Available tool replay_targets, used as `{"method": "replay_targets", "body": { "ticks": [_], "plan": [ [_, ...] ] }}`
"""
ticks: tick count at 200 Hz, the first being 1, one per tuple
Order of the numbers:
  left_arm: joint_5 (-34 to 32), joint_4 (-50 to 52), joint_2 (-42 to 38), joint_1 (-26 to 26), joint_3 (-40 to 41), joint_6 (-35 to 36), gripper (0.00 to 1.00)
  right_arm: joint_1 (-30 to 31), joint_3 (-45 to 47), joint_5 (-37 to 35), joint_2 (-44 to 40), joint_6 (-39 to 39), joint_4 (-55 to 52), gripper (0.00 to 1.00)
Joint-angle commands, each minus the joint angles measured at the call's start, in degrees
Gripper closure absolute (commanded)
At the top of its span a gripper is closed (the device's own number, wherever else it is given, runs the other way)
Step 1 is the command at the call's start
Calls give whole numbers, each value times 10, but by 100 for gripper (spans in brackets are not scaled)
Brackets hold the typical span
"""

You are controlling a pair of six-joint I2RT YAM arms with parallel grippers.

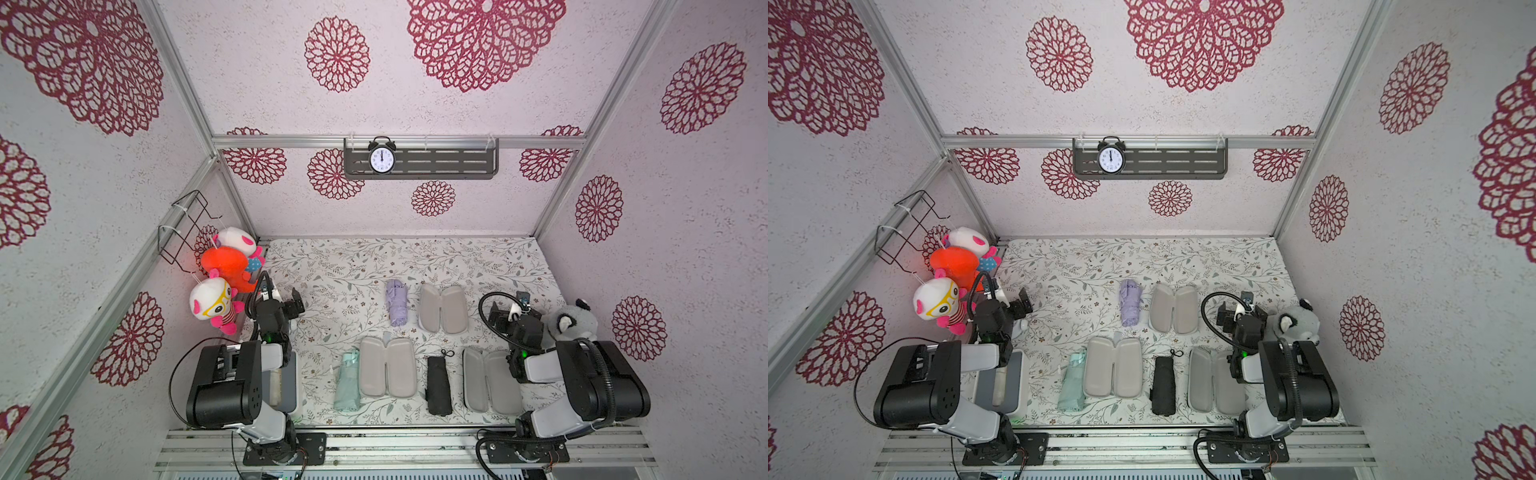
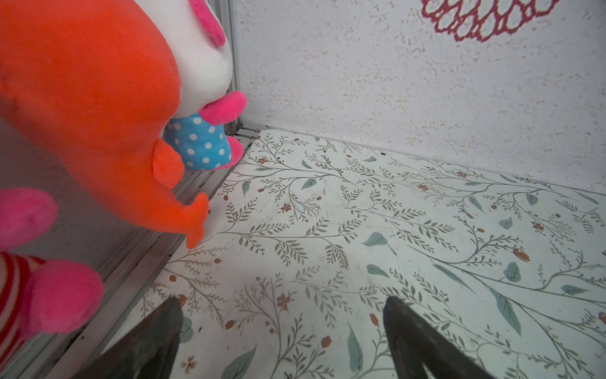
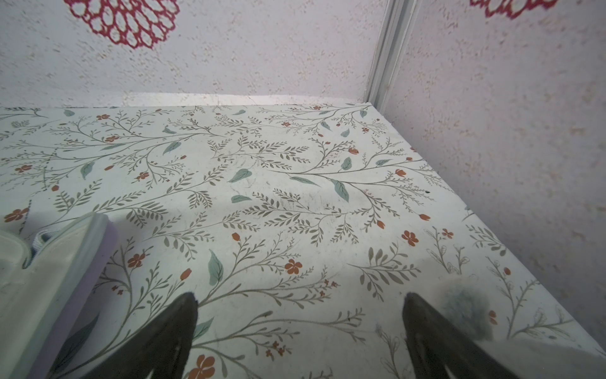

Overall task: Put umbrellas into zippered umbrella sleeves
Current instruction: Pick up the umbrella from the center of the board.

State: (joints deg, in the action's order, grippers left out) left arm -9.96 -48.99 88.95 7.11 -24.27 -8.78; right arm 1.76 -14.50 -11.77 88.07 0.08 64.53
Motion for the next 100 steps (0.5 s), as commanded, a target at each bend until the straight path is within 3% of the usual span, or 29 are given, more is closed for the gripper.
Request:
{"method": "replay_targets", "body": {
  "ticks": [1, 31, 72, 86, 100],
  "plan": [
    [-2, -7, -2, 2, -1, 9, 2, -2, -6, 1, -3, 9, 29, 1],
    [9, -1, -39, 2, 12, 12, 2, -2, 2, -2, -47, 11, 10, 1],
    [28, 192, -194, 1, -23, -11, 2, -2, -57, 32, -195, 13, -205, 1],
    [40, 223, -237, 1, -29, -47, 2, -2, -70, 53, -238, 25, -258, 1],
    [95, 242, -268, 1, -34, -81, 2, -2, -81, 85, -280, 35, -305, 1]
  ]
}}
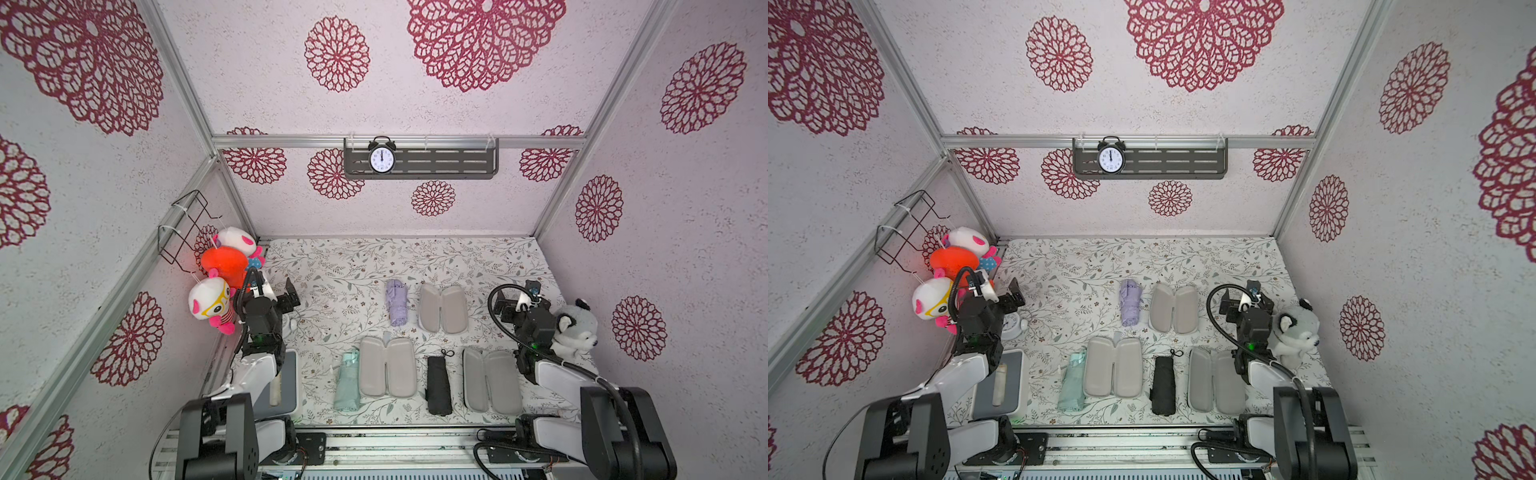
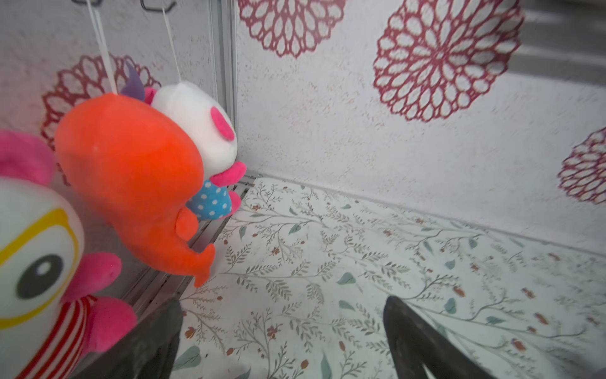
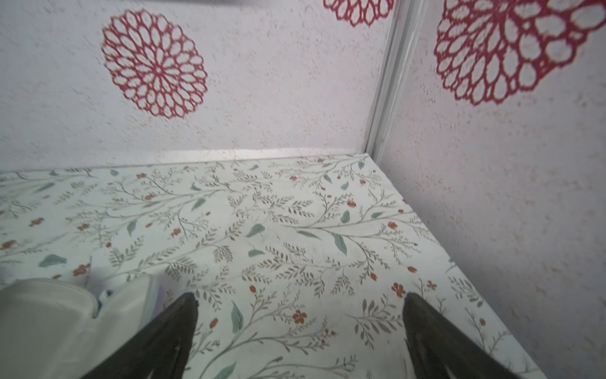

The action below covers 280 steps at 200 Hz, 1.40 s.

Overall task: Put umbrellas into zippered umbrella sleeves
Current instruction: Pick up the umbrella from the center of the board.

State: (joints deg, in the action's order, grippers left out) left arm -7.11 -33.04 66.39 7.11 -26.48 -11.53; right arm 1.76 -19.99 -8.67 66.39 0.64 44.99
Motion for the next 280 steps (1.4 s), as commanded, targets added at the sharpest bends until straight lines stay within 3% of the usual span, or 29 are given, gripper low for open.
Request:
{"method": "replay_targets", "body": {
  "ticks": [1, 18, 35, 45, 78, 106, 117, 132, 145, 159, 169, 199, 212, 242, 280],
  "plan": [
    [69, 82, -44, 1, -12, -57, 2, -2, -26, 57, -66, 30, -112, 1],
    [108, 91, -68, 0, -15, -158, 2, -2, -30, 73, -118, 94, -153, 1],
    [167, 125, -91, 0, -22, -239, 2, -3, -27, 19, -172, 243, -230, 1],
    [188, 128, -109, -3, -15, -248, 2, -4, -16, 13, -208, 330, -273, 1],
    [309, 51, -144, -2, 32, -308, 2, -5, 36, 184, -335, 306, -257, 1],
    [356, 75, -138, -9, 24, -375, 2, -1, 11, 279, -348, 319, -322, 5],
    [335, 125, -136, -50, 10, -370, 2, 7, -1, 303, -331, 315, -355, 6],
    [194, 333, -139, -139, -51, -316, 2, 36, -10, 319, -309, 304, -376, 6],
    [86, 431, -142, -211, -73, -302, 2, 87, -28, 270, -293, 287, -414, 2],
    [48, 506, -143, -244, -82, -323, 1, 162, -50, 189, -279, 268, -458, 1],
    [39, 540, -142, -266, -83, -338, 8, 210, -66, 151, -266, 256, -466, 2],
    [24, 636, -124, -359, -91, -375, 8, 300, -122, 84, -191, 236, -483, 2],
    [17, 659, -126, -391, -94, -394, 9, 319, -123, 89, -174, 237, -468, 2],
    [-37, 819, -115, -416, -134, -421, 14, 329, -115, 89, -174, 236, -462, 2],
    [87, 780, -95, -419, -72, -443, 19, 332, -93, 93, -197, 244, -450, 2]
  ]
}}
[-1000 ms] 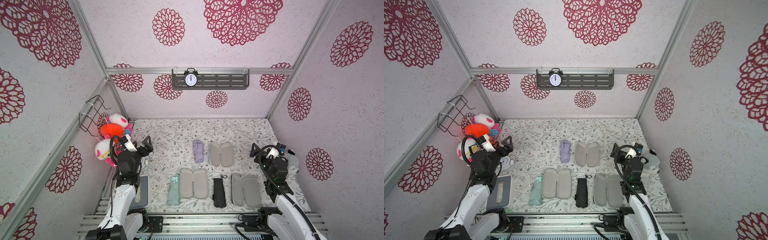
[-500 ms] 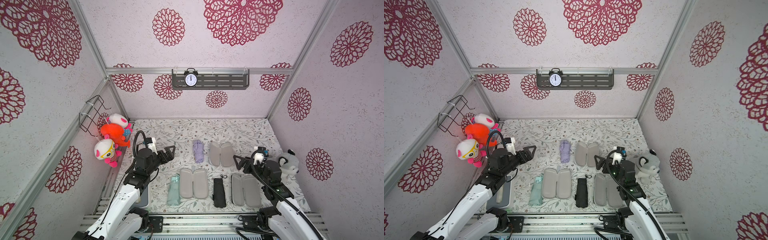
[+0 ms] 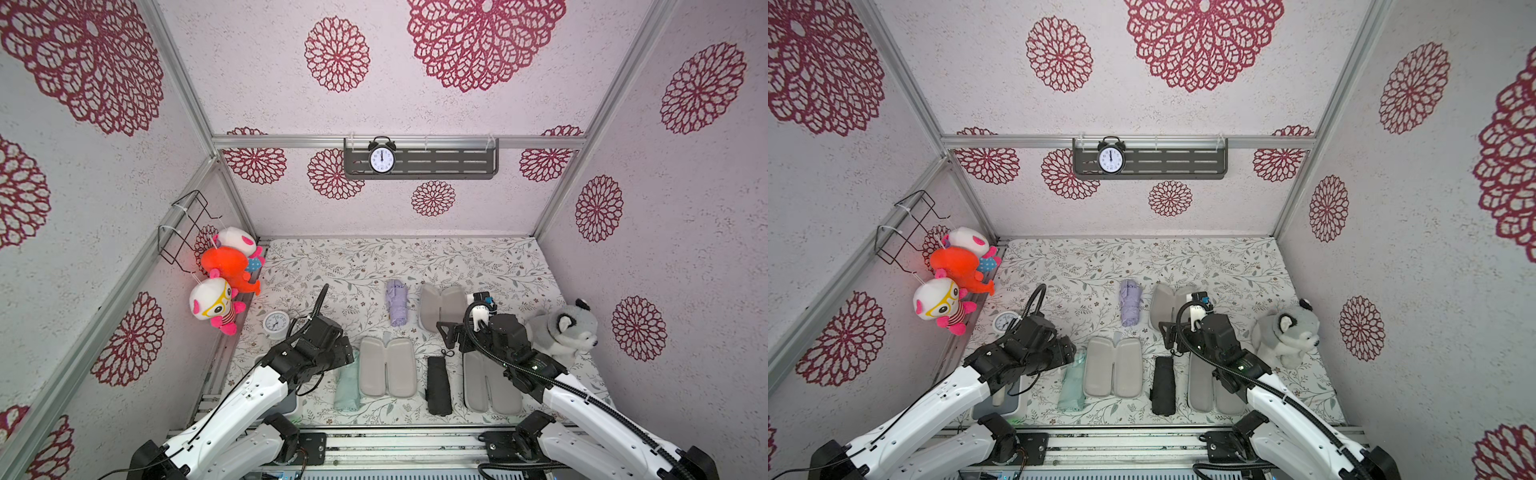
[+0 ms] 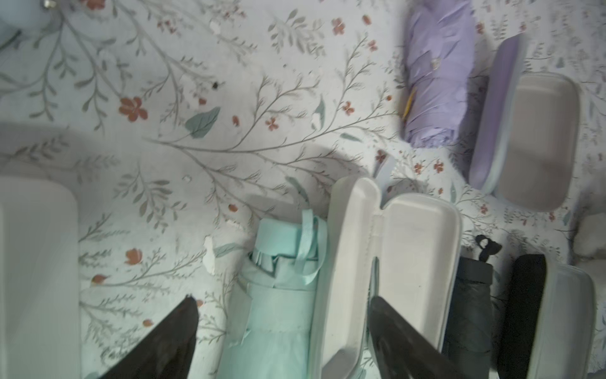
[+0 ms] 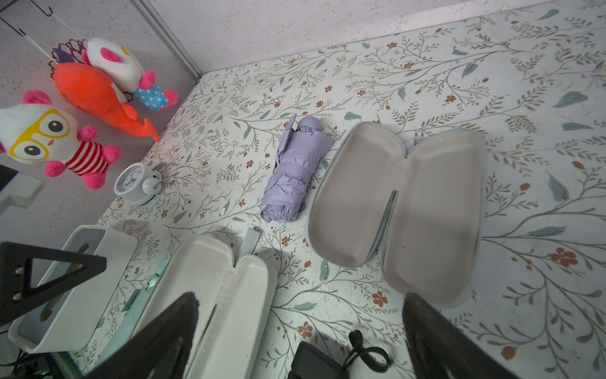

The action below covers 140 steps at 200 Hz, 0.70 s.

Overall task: Put umbrellas into zippered umbrella sleeves
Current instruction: Pick up the umbrella from the center of the board.

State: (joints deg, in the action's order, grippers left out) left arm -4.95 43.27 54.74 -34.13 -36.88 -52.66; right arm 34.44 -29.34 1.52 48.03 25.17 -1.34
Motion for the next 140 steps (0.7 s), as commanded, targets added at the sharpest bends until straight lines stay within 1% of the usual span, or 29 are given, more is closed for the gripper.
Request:
{"method": "replay_targets", "body": {
  "ticks": [1, 14, 29, 62, 85, 110, 140],
  "plan": [
    [70, 13, 24, -6, 34, -32, 19, 5, 1, -8, -14, -1, 13, 2],
    [87, -17, 51, -11, 44, -34, 20, 9, 1, 6, -10, -1, 21, 2],
    [71, -22, 71, -19, 38, -22, 20, 14, 0, 7, -2, -2, 26, 1],
    [73, -43, 95, -28, 45, -23, 21, 15, 2, 7, 9, -5, 30, 1],
    [64, -46, 94, -31, 44, -23, 21, 15, 5, 3, 11, -6, 30, 1],
    [77, -63, 107, -35, 46, -24, 18, 15, 6, 1, 7, -6, 30, 1],
    [79, -76, 119, -47, 52, -35, 14, 15, 10, -7, 5, -6, 30, 1]
  ]
}}
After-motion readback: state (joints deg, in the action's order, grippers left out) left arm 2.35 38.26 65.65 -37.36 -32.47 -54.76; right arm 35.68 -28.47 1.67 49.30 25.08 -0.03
